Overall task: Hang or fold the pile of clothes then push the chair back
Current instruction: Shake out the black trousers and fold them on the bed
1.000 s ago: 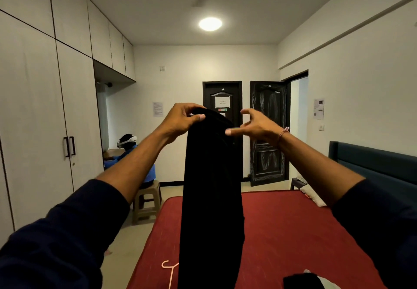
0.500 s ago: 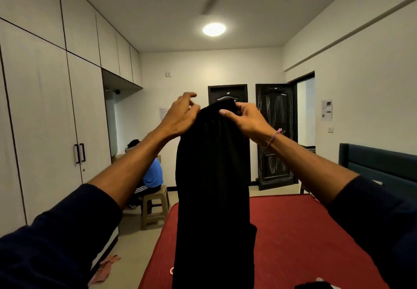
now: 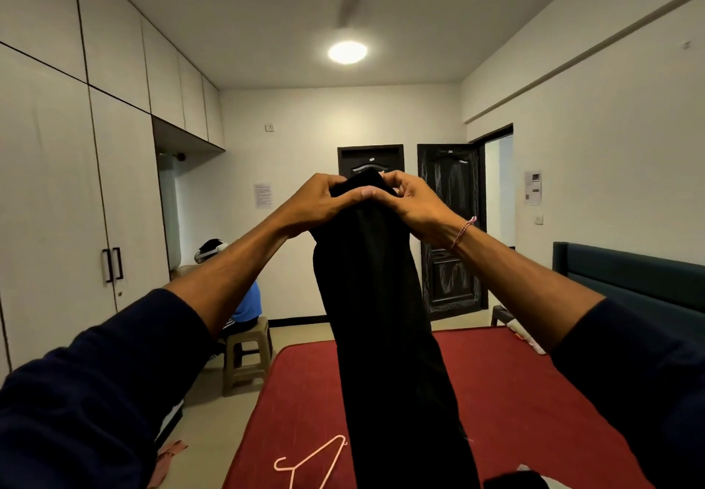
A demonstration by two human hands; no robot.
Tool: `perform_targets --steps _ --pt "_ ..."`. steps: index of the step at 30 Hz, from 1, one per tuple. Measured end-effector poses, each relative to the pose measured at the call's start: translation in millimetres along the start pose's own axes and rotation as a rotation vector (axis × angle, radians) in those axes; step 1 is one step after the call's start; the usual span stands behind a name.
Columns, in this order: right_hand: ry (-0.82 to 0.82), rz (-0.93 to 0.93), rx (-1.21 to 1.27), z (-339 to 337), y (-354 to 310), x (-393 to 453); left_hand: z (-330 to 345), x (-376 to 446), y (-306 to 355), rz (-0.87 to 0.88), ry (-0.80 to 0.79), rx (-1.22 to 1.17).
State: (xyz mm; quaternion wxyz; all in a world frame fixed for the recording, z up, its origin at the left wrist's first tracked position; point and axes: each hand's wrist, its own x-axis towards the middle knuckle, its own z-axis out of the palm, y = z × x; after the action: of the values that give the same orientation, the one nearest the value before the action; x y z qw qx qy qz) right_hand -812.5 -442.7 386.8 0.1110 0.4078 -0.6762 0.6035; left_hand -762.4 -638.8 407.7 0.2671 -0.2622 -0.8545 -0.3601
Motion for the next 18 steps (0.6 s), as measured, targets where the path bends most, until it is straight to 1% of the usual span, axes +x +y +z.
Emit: perform_targets --steps 2,4,7,9,10,12,13,16,18 --pt "-0.008 0.018 0.024 -6 5 -3 1 3 1 0.035 -0.052 0.024" --pt "-0.003 0.024 0.016 -10 9 -10 4 7 1 0.092 -0.077 0.131" --pt "0.043 0.048 -0.108 -8 19 -28 11 11 2 0.164 -0.066 0.354" --pt "0.096 0.084 -0.198 -5 32 -41 11 13 -2 0.175 -0.063 0.481" --pt "0.096 0.119 -0.213 -3 42 -49 10 15 -5 0.178 -0.051 0.541" --pt "0.015 0.231 -0.200 1 62 -67 7 18 -11 0.166 -0.013 0.627" --pt "-0.050 0.291 -0.229 2 73 -79 5 19 -12 0.163 0.004 0.636" --pt "-0.220 0.453 -0.424 13 103 -111 -4 21 -12 0.181 0.026 0.639" --pt "-0.310 0.574 -0.433 21 122 -128 -12 21 -9 0.203 0.029 0.641"
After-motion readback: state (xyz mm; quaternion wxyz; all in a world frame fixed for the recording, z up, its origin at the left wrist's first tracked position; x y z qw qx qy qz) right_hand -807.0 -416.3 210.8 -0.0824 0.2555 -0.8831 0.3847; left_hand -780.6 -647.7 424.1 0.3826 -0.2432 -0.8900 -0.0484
